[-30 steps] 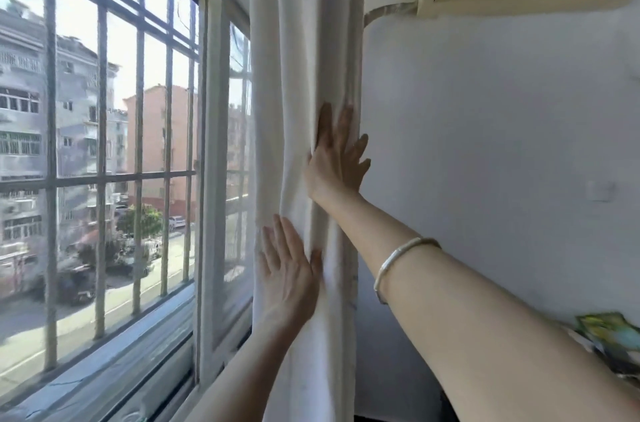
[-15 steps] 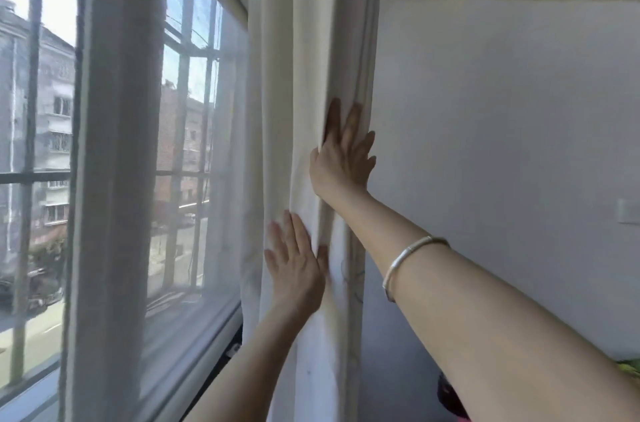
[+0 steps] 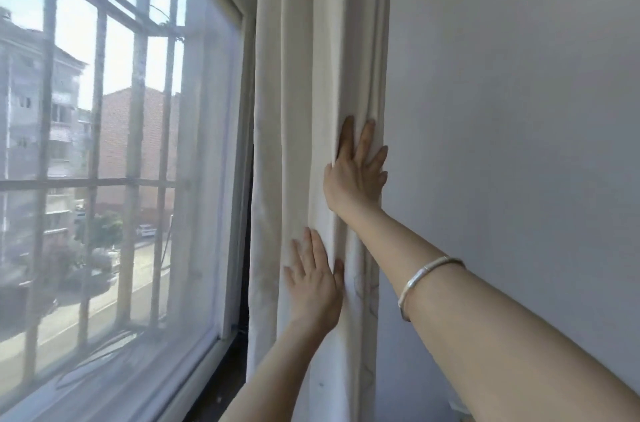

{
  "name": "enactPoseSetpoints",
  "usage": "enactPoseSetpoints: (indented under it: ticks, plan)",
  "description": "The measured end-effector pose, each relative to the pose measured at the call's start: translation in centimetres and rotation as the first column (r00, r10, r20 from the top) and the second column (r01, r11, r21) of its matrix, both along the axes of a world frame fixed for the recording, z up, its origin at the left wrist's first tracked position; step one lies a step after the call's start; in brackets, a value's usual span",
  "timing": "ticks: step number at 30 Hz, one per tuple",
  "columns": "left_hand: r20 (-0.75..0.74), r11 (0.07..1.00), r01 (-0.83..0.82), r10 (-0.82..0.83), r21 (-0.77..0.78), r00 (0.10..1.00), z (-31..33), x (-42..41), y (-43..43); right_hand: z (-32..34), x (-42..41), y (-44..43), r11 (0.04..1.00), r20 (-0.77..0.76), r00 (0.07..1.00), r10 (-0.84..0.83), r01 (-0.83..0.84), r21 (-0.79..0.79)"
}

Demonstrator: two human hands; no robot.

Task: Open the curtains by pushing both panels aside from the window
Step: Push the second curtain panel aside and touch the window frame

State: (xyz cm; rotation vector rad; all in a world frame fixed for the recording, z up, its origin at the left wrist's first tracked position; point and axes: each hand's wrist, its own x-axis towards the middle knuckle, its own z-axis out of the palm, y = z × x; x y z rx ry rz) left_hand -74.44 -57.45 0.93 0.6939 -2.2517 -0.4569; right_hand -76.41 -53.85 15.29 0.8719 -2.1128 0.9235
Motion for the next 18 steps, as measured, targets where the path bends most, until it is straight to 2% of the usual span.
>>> enactPoseSetpoints:
  ticks: [6, 10, 18]
  plan:
    - [-0.026, 1.0, -0.023, 0.023, 0.008, 0.999, 0.8, -7.8, -5.1, 0.5, -8.0, -5.2, 0.998, -0.033, 0.998, 0.058, -0.058, -0.012]
    - [-0.009, 0.997, -0.078, 0.078, -0.007, 0.997, 1.0, -12.5, -8.1, 0.3, -12.8, -8.2, 0.999, -0.091, 0.995, 0.034, -0.037, -0.034]
    - [-0.011, 0.995, -0.1, 0.1, -0.01, 0.995, 0.0, -18.2, -13.9, -0.3, -18.9, -14.1, 0.998, -0.084, 0.995, 0.057, -0.059, -0.031]
